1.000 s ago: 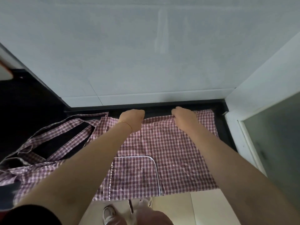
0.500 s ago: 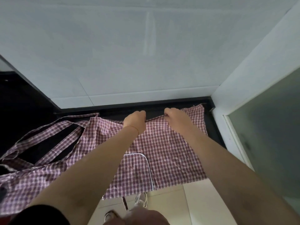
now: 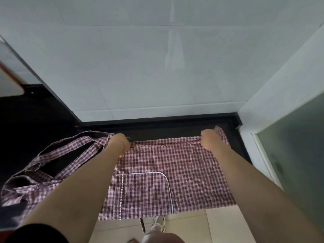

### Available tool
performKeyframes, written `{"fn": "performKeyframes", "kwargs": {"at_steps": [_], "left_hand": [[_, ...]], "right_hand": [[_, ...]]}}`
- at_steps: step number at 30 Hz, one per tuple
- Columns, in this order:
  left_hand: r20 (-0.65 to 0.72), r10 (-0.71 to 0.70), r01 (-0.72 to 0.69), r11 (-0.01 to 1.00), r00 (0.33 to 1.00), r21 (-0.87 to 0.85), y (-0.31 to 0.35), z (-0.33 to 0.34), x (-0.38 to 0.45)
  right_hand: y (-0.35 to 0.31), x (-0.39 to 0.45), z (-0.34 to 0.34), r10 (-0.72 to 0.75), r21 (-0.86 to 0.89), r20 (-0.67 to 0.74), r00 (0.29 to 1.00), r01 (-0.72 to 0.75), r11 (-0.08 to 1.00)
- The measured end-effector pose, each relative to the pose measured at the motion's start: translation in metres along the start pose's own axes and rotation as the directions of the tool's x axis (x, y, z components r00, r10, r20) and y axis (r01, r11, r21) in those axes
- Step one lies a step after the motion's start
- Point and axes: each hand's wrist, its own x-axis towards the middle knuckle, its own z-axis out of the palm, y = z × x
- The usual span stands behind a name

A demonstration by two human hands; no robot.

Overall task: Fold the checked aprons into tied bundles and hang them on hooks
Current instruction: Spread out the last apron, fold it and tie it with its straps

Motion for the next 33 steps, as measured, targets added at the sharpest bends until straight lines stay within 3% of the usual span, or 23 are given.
{"fn": "performKeyframes", "kwargs": {"at_steps": [2,5,7,10,13,17,21,25,27,30,33], "left_hand": [[-0.189,0.016,-0.031,0.996,0.982,-0.080,0.007,-0.009,-0.003],[-0.516,0.048,-0.216,0.939,0.855,-0.269,0.019,-0.023,-0.008],[-0.591,0.085,-0.321,0.896,0.802,-0.308,0.022,-0.027,-0.019],[-0.592,0.138,-0.359,0.892,0.794,-0.273,0.014,-0.018,-0.030],[-0.560,0.196,-0.349,0.920,0.805,-0.180,-0.003,0.005,-0.035],[-0.355,0.328,-0.307,0.945,0.875,0.115,-0.019,0.040,-0.064],[-0.088,0.408,-0.338,0.844,0.909,0.416,-0.021,0.074,-0.088],[-0.021,0.432,-0.350,0.759,0.902,0.549,-0.018,0.102,-0.090],[-0.015,0.396,-0.322,0.769,0.918,0.553,-0.021,0.115,-0.084],[-0.056,0.329,-0.253,0.814,0.943,0.523,-0.025,0.126,-0.077],[-0.146,0.331,-0.201,0.810,0.932,0.552,-0.028,0.120,-0.062]], "right_hand": [[-0.003,0.002,-0.008,0.009,0.078,-0.118,0.993,0.000,0.997],[-0.010,0.002,-0.022,-0.006,0.199,-0.364,0.932,0.084,0.976],[-0.015,-0.004,-0.027,-0.004,0.256,-0.410,0.912,0.120,0.959],[-0.016,-0.020,-0.019,-0.016,0.281,-0.411,0.912,0.144,0.949],[-0.011,-0.042,-0.006,0.048,0.329,-0.361,0.931,0.079,0.941],[-0.007,-0.068,0.015,0.188,0.389,-0.316,0.930,-0.054,0.920],[-0.003,-0.087,0.032,0.237,0.365,-0.237,0.942,-0.139,0.920],[0.007,-0.093,0.045,0.180,0.274,-0.244,0.953,-0.110,0.955],[0.014,-0.093,0.052,0.191,0.290,-0.213,0.958,-0.125,0.949],[0.024,-0.090,0.059,0.270,0.501,-0.140,0.953,-0.168,0.849],[0.028,-0.085,0.055,0.436,0.791,-0.108,0.893,-0.188,0.582]]}}
